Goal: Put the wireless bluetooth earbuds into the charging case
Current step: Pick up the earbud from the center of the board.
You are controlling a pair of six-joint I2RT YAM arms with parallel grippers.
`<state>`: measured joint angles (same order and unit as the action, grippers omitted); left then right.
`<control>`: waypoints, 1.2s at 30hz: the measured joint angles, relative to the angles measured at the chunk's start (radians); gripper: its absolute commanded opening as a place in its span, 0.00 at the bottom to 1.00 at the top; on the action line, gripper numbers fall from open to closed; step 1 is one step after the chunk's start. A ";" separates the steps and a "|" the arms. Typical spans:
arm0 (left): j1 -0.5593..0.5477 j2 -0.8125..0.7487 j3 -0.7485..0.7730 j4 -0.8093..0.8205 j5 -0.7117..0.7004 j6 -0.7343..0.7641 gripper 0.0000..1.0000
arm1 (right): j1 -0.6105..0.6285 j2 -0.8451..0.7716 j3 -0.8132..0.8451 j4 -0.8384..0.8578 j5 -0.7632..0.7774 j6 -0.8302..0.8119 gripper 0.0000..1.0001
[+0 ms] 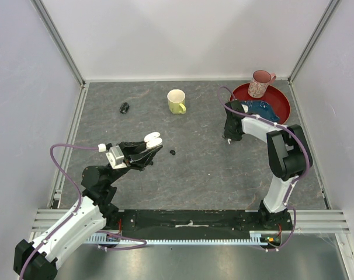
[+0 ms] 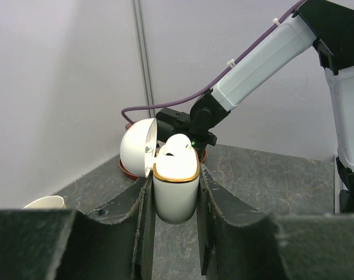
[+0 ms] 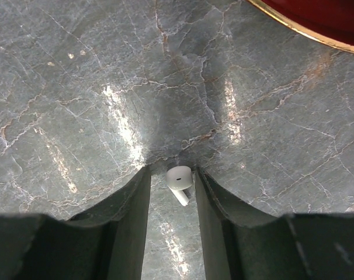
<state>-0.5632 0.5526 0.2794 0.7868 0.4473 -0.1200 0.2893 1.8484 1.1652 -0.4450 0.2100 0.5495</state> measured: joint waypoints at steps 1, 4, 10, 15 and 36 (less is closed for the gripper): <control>0.000 0.000 0.000 0.000 0.000 0.000 0.02 | 0.000 0.000 0.000 0.000 0.000 0.000 0.42; 0.000 0.000 0.000 0.000 0.000 0.000 0.02 | 0.000 0.000 -0.002 0.000 0.000 0.000 0.42; 0.000 0.000 0.000 0.000 0.000 0.000 0.02 | -0.002 -0.002 -0.004 0.002 0.000 0.000 0.40; 0.000 0.000 0.000 0.000 0.000 0.000 0.02 | -0.004 -0.002 -0.004 0.002 0.001 0.000 0.38; 0.000 0.006 0.000 0.000 0.000 0.000 0.02 | -0.006 -0.038 -0.053 0.040 -0.017 0.007 0.08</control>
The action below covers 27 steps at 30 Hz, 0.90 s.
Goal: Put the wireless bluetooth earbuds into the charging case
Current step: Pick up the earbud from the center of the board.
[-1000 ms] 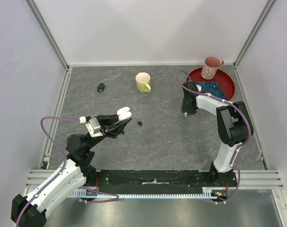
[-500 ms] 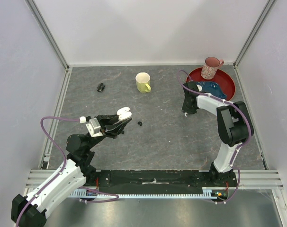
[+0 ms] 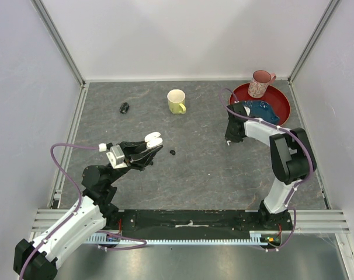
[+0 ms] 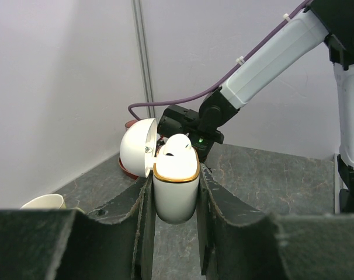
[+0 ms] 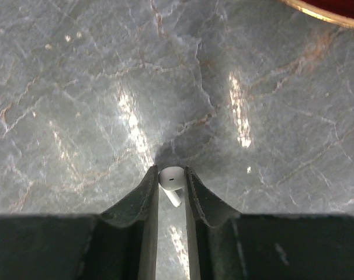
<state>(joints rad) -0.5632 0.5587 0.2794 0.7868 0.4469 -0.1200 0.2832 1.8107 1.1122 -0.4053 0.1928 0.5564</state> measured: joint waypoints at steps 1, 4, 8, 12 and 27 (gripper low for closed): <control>0.000 0.001 0.000 0.000 0.000 0.000 0.02 | 0.000 -0.014 -0.014 0.006 -0.008 0.000 0.06; 0.000 0.008 0.000 0.000 0.000 0.000 0.02 | 0.000 -0.088 -0.076 0.038 -0.028 0.002 0.04; 0.000 0.023 0.000 0.000 0.001 0.000 0.02 | 0.001 -0.218 -0.143 0.088 -0.048 0.019 0.01; 0.000 0.040 0.000 -0.002 0.001 0.000 0.02 | 0.001 -0.362 -0.221 0.166 -0.073 0.053 0.00; 0.000 0.003 -0.005 0.008 -0.027 -0.101 0.02 | 0.160 -0.966 -0.472 0.478 -0.090 0.217 0.00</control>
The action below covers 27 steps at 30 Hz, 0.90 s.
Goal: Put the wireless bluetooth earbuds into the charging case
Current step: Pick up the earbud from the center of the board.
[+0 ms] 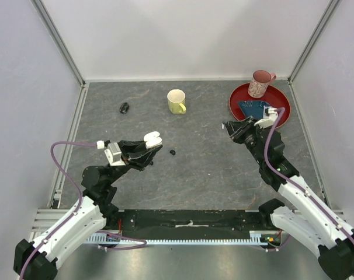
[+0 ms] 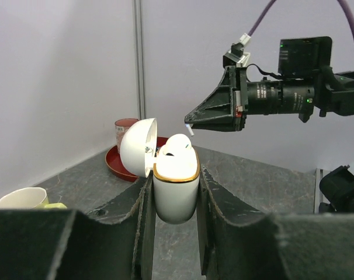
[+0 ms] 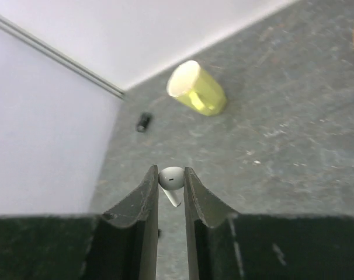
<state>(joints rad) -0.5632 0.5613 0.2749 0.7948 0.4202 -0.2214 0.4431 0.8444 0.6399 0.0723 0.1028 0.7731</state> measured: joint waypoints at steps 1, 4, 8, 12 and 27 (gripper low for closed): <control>0.000 -0.004 -0.001 0.004 -0.001 -0.004 0.02 | 0.011 -0.027 -0.014 0.029 0.000 0.011 0.00; 0.000 -0.007 -0.002 0.013 -0.001 -0.016 0.02 | 0.046 -0.087 -0.051 0.100 0.003 0.038 0.00; 0.000 -0.007 -0.011 0.031 0.000 -0.033 0.02 | 0.082 -0.128 -0.071 0.161 0.002 0.055 0.00; 0.000 0.001 -0.025 0.050 0.002 -0.046 0.02 | 0.117 -0.154 -0.073 0.224 -0.001 0.058 0.00; -0.001 0.057 -0.032 0.109 0.062 -0.051 0.02 | 0.417 -0.003 0.007 0.385 0.061 0.003 0.00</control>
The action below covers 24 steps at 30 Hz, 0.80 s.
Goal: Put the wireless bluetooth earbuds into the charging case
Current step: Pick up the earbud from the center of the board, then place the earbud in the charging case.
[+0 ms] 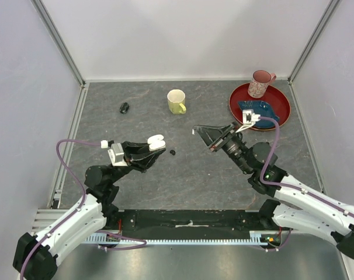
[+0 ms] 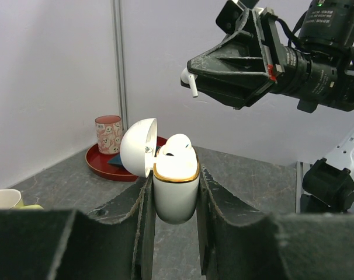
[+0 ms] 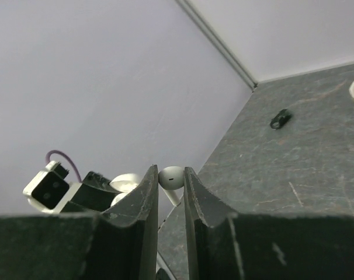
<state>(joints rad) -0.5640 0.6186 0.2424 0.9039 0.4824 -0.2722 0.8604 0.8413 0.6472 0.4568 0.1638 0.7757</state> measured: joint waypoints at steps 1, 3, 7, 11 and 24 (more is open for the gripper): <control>-0.001 0.003 0.000 0.003 0.001 0.000 0.02 | 0.029 0.016 0.010 0.008 0.014 -0.010 0.00; -0.001 0.010 -0.001 0.010 0.002 0.000 0.02 | 0.079 0.045 0.025 0.030 0.034 -0.030 0.00; -0.003 0.019 -0.005 0.023 0.002 -0.001 0.02 | 0.165 0.103 0.043 0.089 0.079 -0.072 0.00; -0.006 0.025 -0.012 0.035 0.001 -0.002 0.02 | 0.218 0.151 0.059 0.129 0.113 -0.106 0.00; -0.026 0.048 -0.019 0.049 -0.001 -0.004 0.02 | 0.316 0.270 0.117 0.246 0.167 -0.150 0.00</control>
<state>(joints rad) -0.5903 0.6662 0.2230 0.9527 0.4816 -0.2760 1.1767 1.1114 0.7639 0.7025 0.3305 0.6262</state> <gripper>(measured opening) 0.348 0.254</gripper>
